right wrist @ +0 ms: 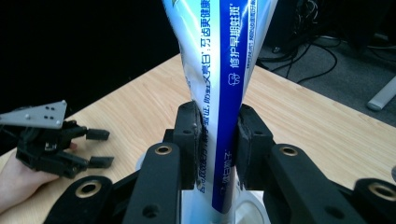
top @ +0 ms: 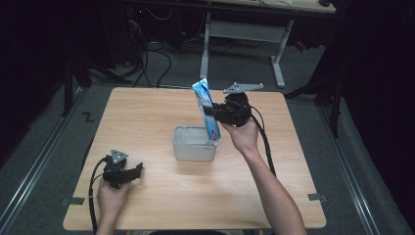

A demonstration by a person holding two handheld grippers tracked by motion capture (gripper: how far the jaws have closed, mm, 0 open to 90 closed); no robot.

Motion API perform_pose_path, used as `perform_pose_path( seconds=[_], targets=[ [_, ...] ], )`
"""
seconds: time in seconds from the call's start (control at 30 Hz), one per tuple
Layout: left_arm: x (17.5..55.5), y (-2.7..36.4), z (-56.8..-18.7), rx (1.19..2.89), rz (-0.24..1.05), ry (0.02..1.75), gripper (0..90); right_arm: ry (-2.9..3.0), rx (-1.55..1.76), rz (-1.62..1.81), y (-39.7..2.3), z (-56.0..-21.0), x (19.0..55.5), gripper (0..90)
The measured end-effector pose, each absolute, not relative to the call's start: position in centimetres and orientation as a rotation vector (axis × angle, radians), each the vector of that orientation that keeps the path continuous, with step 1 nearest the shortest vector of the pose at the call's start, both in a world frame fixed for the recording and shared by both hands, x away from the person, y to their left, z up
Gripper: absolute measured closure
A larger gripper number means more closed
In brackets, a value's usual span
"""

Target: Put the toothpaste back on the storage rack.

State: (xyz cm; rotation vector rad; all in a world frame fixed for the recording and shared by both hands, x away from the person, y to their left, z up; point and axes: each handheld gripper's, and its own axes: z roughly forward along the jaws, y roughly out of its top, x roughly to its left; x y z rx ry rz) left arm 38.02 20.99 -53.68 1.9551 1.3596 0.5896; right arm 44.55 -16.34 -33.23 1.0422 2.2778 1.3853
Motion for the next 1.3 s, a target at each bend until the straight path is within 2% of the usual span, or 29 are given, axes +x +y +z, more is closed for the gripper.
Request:
perform_pose_path(
  seconds=[0.57,1.3],
  targets=[
    [38.0,21.0,-53.7,1.953,0.586,1.357,28.7,2.263,1.032,1.371,-12.9,-33.9,46.4,73.1],
    [38.0,21.0,-53.7,1.961,0.585,1.352,28.3,2.291,1.043,1.324,-11.6,-36.6,47.0,72.8]
  ],
)
